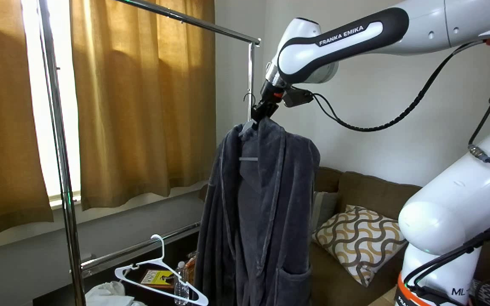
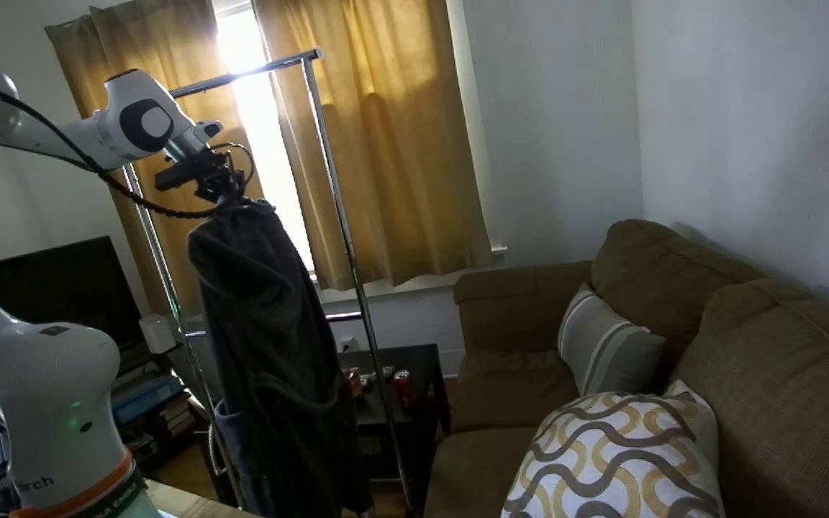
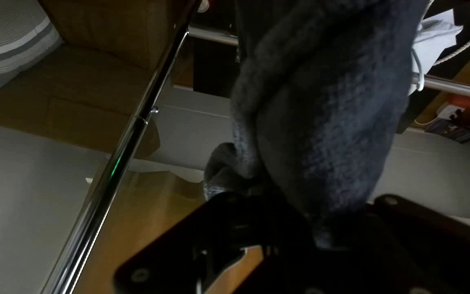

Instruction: Hang the rob on the top railing

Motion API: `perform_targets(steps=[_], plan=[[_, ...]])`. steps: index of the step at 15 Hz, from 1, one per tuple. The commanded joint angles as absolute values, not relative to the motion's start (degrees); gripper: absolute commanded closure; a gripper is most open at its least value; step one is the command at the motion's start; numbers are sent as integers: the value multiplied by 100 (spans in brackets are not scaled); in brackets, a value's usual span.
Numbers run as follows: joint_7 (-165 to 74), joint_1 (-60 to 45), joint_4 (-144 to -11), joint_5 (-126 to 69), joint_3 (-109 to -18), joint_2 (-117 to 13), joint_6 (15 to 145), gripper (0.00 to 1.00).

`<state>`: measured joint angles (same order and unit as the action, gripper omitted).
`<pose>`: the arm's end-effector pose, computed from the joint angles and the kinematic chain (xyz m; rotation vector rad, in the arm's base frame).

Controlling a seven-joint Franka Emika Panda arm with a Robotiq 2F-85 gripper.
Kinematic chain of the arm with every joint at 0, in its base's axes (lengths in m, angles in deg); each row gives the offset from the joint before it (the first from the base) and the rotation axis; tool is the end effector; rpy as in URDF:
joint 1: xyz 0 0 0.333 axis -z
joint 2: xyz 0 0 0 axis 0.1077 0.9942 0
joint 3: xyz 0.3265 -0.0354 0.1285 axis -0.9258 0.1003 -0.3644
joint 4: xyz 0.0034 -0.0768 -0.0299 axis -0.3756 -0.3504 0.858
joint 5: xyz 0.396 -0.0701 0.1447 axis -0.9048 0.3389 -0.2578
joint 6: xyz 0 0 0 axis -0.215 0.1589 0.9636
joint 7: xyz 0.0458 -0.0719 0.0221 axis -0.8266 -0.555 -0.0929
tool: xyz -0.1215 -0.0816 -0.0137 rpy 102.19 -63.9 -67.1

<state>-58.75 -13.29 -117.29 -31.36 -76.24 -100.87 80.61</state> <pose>0.4452 0.1420 0.6086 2.8758 0.6473 0.9193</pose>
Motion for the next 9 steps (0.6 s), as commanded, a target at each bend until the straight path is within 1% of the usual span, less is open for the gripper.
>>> perform_targets(steps=[1,2,3,9], plan=[[-5810,-1439,-11739,-3050,-7527,-10037,8043,85],[-5811,-1438,-11748,-3051,-7521,-10003,8044,85],[-5812,-1438,-11748,-3052,-7520,-9982,8044,96],[-5539,-1289,-10796,-2770,-7689,-10123,8086,96]])
